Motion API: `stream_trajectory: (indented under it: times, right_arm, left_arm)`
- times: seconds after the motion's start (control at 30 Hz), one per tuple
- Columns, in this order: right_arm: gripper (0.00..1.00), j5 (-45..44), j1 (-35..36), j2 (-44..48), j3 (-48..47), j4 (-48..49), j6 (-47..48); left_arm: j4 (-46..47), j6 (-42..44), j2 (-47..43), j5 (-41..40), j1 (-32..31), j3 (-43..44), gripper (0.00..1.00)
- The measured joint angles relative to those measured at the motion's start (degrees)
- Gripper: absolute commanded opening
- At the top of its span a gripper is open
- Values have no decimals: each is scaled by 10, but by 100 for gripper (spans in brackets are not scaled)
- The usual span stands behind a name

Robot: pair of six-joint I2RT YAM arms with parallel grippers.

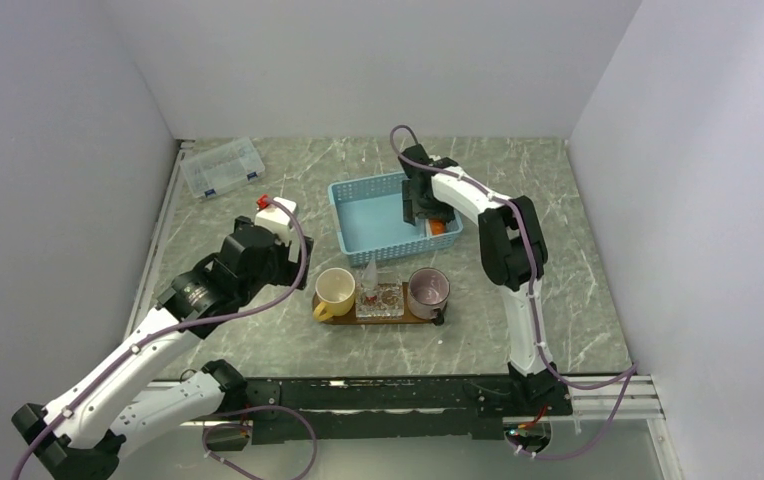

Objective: Prepare toiletry sets of a toothbrush and toothpaste on the tray

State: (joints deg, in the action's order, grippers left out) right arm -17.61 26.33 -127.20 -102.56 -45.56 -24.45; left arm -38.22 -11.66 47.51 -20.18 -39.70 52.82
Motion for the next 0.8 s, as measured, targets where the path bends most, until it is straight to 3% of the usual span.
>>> stream_trajectory:
  times: [0.47,0.8]
  right_arm:
    - [69,80,-13,0,23,49,29]
    - [72,105,-5,17,52,79,42]
  left_arm:
    - [7,0,5,8,13,0,99]
    - [7,0,11,10,17,0,99]
